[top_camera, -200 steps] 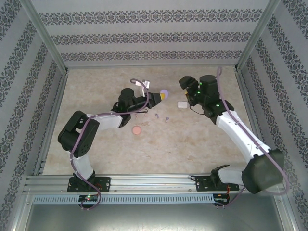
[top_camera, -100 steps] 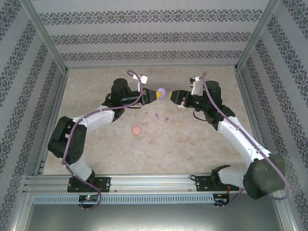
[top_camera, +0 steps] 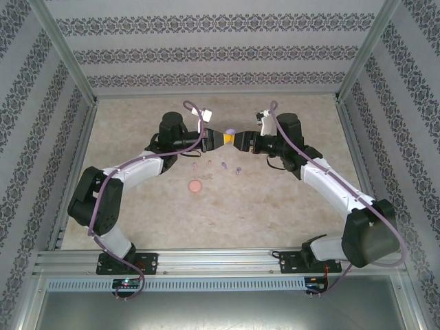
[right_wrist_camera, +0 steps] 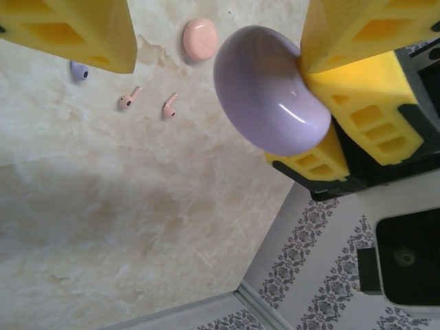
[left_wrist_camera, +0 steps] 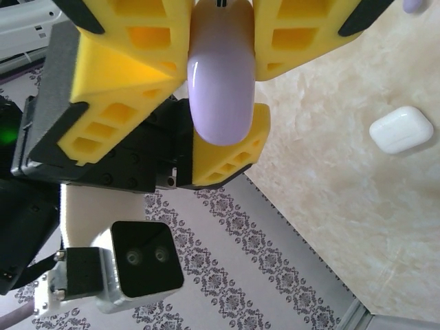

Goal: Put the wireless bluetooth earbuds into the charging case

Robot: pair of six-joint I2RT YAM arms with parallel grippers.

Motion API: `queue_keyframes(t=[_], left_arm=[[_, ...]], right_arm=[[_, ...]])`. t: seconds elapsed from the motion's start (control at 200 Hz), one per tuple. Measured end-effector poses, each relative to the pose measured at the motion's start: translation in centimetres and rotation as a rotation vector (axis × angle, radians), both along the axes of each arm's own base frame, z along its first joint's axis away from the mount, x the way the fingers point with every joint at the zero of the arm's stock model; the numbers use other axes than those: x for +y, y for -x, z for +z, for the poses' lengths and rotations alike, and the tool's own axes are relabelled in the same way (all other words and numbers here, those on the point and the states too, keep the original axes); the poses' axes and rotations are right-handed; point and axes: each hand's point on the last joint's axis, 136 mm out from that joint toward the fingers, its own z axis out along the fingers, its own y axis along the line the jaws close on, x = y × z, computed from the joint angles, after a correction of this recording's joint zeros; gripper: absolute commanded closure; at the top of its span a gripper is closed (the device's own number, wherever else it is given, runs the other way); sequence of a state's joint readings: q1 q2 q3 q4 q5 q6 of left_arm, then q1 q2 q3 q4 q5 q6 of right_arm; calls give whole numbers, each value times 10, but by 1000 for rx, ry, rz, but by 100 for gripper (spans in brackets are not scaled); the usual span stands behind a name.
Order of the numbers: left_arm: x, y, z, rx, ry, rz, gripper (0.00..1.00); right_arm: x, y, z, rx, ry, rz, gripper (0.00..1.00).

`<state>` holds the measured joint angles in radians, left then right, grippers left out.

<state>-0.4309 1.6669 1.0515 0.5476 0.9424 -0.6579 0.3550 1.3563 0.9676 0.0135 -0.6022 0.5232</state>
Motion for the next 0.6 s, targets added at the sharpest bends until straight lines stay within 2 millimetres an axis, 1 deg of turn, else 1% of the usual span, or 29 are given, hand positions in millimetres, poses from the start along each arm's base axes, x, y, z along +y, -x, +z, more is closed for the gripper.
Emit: queue_keyframes(t=[0.15, 0.23, 0.31, 0.39, 0.48, 0.565, 0.6], left_arm=[[1, 0, 1, 4, -3, 5, 100], [1, 2, 2, 5, -3, 2, 100], [1, 8, 11, -11, 7, -16, 100], [1, 15, 23, -37, 20, -31, 100], [2, 20, 34, -62, 30, -38, 100], [2, 21, 36, -71, 32, -38, 100], [2, 21, 36, -71, 31, -38, 100]], right_arm=[[-6, -6, 0, -6, -7, -14, 40], [-14, -13, -1, -12, -10, -40, 41], [-25, -21, -11, 7, -4, -81, 41], [-33, -24, -27, 48, 4, -111, 41], [-35, -22, -37, 77, 7, -117, 41], [-37, -16, -37, 81, 3, -117, 41], [-37, -12, -34, 77, -5, -113, 41]])
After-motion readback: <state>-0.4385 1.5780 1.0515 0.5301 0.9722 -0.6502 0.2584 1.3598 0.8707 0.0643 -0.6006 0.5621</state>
